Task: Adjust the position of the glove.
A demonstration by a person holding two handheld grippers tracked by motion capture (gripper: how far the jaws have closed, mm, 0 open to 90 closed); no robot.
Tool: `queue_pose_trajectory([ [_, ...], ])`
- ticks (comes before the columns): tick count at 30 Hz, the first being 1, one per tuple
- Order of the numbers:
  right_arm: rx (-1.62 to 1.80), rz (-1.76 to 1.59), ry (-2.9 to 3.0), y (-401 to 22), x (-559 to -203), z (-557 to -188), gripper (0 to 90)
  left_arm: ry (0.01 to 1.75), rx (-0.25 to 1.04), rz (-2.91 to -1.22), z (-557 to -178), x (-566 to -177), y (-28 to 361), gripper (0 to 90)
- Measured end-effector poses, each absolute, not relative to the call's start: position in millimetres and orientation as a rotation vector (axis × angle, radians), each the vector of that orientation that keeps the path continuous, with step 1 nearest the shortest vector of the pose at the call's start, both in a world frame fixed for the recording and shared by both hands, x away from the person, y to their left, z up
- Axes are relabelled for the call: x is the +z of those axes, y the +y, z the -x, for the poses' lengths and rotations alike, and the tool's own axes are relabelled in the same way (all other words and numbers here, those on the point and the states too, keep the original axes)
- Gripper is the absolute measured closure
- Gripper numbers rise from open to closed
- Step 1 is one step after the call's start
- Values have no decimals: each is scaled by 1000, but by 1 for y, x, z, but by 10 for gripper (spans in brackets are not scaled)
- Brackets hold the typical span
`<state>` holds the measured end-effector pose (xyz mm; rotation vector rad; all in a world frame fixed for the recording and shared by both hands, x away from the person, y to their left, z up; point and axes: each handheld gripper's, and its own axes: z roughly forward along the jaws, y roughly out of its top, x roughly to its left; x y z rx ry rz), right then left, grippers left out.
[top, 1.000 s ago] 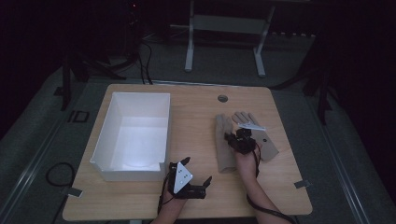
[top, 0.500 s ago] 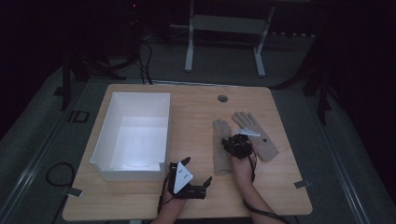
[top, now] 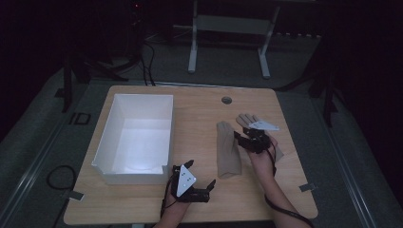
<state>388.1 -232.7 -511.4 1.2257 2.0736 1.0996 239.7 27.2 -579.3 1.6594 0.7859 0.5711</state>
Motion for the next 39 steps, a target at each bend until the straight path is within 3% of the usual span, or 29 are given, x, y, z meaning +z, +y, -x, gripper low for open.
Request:
queue_pose_trajectory([
  [18, 1012, -1151, 2207, -323, -513, -415, 554, 797, 576, -1663, -240, -579, 27, 1],
  [34, 945, -1211, 2265, -333, -556, -440, 538, 792, 576, -1662, -239, -579, 27, 2],
  [37, 981, -1217, 2251, -336, -559, -439, 599, 792, 577, -1662, -239, -579, 27, 1],
  [39, 969, -1226, 2244, -336, -558, -439, 742, 793, 577, -1662, -239, -579, 27, 2],
])
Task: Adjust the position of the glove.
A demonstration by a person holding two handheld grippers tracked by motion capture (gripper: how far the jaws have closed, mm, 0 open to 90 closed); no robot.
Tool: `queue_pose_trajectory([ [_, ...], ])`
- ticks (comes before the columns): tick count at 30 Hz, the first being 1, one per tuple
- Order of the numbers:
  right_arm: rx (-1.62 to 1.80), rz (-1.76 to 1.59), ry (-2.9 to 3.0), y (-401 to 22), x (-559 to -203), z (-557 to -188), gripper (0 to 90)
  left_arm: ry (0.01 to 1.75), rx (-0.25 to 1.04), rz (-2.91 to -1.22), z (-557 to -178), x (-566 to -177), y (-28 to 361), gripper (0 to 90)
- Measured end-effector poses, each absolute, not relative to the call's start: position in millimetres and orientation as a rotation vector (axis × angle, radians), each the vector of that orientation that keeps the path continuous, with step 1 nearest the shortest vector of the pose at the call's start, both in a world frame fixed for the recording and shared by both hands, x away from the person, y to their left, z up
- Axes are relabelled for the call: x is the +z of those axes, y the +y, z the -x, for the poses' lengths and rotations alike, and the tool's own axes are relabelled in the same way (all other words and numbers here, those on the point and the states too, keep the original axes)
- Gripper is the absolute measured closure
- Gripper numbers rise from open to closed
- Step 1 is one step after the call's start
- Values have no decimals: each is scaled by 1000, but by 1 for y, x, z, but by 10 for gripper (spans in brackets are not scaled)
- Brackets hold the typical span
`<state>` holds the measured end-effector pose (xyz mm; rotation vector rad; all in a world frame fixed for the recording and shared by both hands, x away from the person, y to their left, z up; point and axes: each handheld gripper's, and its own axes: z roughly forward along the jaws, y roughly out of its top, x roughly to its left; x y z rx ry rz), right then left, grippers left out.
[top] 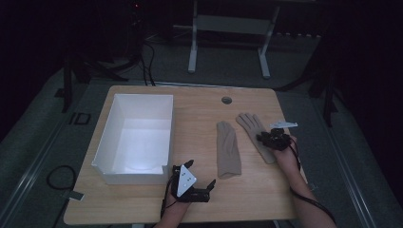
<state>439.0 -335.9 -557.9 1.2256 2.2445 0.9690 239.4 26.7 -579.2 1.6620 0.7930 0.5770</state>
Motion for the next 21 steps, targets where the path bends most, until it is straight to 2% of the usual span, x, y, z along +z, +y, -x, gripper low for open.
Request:
queue_pose_trajectory([
  [1, 967, -1248, 2242, -335, -557, -439, 781, 794, 577, -1662, -239, -579, 27, 2],
  [4, 933, -1304, 2214, -331, -553, -438, 826, 796, 577, -1663, -240, -579, 27, 1],
  [12, 1113, -1395, 2043, -323, -510, -423, 833, 796, 579, -1662, -240, -579, 27, 2],
  [21, 1074, -1422, 1883, -319, -471, -401, 833, 795, 581, -1662, -239, -579, 27, 1],
])
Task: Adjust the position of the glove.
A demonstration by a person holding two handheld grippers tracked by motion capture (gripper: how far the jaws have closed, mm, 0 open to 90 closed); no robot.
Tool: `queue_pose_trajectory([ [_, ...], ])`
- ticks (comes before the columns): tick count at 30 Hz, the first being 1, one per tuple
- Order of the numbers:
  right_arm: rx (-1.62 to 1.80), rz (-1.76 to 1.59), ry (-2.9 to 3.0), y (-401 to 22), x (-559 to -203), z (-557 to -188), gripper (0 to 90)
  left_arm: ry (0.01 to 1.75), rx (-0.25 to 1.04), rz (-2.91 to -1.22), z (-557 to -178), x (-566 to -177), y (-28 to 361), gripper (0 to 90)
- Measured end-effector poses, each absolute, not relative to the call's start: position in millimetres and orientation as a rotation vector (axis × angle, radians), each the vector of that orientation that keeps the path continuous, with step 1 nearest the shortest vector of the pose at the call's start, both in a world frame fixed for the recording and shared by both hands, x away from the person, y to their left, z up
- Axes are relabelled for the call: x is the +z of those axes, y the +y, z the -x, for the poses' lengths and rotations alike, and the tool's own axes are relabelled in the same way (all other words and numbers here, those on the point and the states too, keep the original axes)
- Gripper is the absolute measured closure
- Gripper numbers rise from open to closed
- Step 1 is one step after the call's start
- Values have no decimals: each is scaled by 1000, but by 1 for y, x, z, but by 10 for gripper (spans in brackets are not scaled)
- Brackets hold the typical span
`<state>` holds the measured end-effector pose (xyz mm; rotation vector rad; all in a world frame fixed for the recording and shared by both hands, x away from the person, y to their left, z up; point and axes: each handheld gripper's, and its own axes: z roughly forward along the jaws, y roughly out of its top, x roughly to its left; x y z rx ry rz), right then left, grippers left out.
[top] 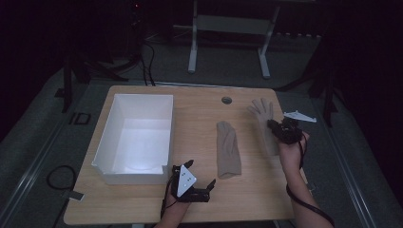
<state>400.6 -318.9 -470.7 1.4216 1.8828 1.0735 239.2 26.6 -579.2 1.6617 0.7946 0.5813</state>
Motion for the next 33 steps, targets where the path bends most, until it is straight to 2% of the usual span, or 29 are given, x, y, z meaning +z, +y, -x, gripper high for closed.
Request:
queue_pose_trajectory([
  [4, 1026, -1491, 1838, -324, -473, -393, 833, 795, 581, -1662, -239, -579, 27, 2],
  [16, 896, -1652, 1869, -324, -541, -376, 821, 793, 578, -1662, -239, -579, 27, 1],
  [21, 876, -1635, 1870, -320, -553, -375, 797, 784, 571, -1664, -239, -579, 26, 2],
  [23, 877, -1634, 1882, -320, -555, -375, 764, 784, 570, -1664, -239, -579, 26, 2],
  [27, 893, -1556, 1915, -324, -544, -377, 633, 785, 567, -1662, -239, -579, 26, 1],
  [33, 946, -1368, 2055, -341, -525, -389, 581, 775, 563, -1665, -239, -579, 26, 1],
])
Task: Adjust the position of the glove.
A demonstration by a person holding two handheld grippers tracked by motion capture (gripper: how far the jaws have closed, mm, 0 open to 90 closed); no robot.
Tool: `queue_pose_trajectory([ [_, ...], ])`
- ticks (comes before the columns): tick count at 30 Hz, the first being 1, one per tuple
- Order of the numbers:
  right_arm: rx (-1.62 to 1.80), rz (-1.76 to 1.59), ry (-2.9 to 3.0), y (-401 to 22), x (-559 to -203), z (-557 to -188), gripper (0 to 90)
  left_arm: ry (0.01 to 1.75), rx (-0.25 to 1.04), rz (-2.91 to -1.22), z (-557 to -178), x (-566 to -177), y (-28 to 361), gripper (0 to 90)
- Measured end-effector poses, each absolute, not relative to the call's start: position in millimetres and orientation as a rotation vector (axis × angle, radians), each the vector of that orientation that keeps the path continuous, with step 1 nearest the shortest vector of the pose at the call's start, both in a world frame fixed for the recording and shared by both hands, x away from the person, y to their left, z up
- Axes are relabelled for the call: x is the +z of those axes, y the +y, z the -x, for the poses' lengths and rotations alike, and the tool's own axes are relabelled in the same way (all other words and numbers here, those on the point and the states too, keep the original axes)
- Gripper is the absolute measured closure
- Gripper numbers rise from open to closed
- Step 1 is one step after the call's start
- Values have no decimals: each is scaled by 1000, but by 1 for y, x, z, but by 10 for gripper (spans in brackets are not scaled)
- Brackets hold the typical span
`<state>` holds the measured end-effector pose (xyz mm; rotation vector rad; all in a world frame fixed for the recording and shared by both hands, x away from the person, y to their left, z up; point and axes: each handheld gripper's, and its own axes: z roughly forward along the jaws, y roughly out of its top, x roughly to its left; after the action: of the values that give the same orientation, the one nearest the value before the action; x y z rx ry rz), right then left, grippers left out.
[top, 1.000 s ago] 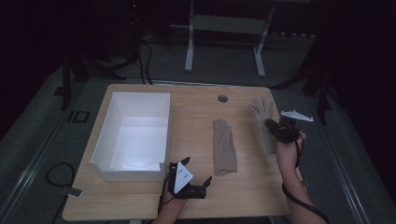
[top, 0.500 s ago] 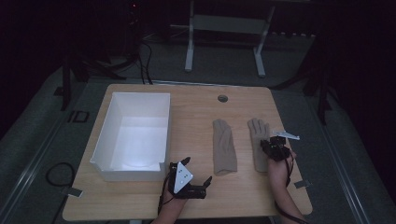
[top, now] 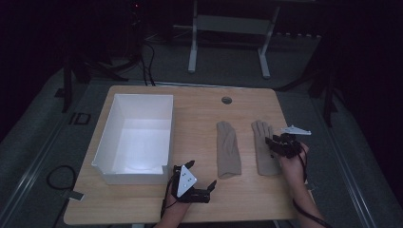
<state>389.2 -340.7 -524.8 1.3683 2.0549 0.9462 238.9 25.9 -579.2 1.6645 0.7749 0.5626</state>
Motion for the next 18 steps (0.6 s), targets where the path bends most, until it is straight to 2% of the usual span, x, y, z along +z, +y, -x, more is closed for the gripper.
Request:
queue_pose_trajectory([
  [4, 919, -1257, 2176, -350, -525, -394, 573, 781, 557, -1660, -239, -579, 26, 2],
  [7, 902, -1253, 2194, -353, -528, -395, 545, 780, 554, -1659, -239, -579, 26, 1],
  [18, 938, -1324, 2183, -351, -554, -399, 557, 777, 557, -1661, -239, -579, 26, 1],
])
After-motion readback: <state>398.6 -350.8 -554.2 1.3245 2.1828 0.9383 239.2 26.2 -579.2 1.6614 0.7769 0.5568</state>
